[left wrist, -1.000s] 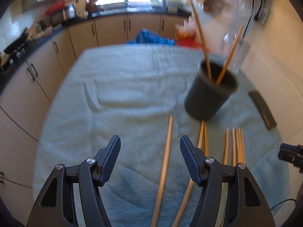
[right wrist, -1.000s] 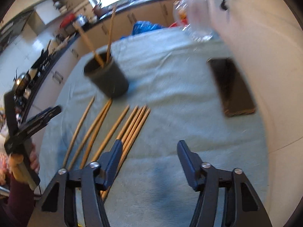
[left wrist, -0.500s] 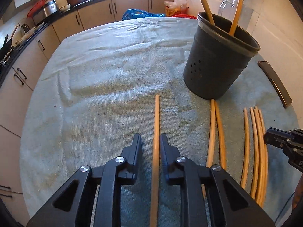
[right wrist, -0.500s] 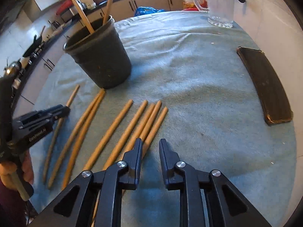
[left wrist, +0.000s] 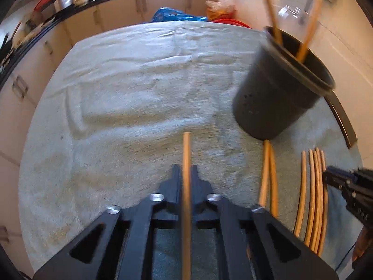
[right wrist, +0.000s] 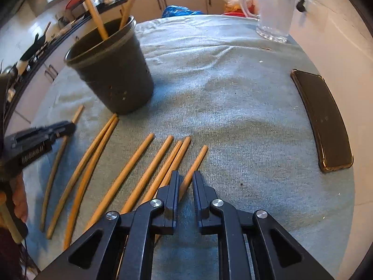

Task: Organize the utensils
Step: 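Close the left gripper on a chopstick while the right gripper grasps another, then lift both chopsticks upright and carry them above the holder cup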

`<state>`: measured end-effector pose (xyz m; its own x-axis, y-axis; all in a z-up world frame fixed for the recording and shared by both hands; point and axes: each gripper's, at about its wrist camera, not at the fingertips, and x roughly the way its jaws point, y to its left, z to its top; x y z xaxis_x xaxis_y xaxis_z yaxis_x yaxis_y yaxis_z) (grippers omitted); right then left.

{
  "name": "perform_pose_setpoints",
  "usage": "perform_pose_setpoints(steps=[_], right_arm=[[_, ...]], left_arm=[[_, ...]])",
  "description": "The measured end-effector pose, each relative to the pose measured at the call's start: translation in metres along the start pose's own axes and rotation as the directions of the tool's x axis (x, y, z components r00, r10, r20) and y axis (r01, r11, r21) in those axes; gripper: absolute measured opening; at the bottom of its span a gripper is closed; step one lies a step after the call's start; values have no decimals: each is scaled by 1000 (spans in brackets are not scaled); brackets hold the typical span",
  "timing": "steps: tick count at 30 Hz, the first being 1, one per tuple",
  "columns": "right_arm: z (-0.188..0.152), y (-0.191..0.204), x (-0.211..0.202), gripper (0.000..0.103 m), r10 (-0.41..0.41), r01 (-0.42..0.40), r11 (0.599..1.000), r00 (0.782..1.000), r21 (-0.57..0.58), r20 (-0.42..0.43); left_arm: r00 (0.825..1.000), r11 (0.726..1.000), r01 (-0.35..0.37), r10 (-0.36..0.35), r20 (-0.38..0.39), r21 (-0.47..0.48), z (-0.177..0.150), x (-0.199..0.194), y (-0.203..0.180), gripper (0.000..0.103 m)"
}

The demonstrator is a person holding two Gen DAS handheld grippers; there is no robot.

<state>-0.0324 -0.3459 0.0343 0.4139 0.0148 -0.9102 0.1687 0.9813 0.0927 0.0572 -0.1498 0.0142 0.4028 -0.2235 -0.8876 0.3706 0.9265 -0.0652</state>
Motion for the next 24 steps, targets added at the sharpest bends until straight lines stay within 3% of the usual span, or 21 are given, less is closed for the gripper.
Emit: perform_pose_setpoints(steps=[4, 12, 19, 24], right_arm=[[-4, -6, -4, 12, -9, 8, 1000, 999, -30, -48], [7, -11, 2, 12, -25, 23, 1000, 997, -21, -79], [12, -2, 5, 9, -33, 33, 999, 999, -23, -18], [9, -7, -9, 6, 22, -23, 999, 999, 23, 46]], left_arm=[[998, 994, 55, -58, -33, -99, -6, -5, 19, 6], [998, 997, 19, -23, -65, -68, 11, 4, 12, 6], [1000, 998, 3, -4, -25, -55, 6, 4, 6, 5], [999, 994, 30, -28, 16, -101, -8, -23, 12, 5]])
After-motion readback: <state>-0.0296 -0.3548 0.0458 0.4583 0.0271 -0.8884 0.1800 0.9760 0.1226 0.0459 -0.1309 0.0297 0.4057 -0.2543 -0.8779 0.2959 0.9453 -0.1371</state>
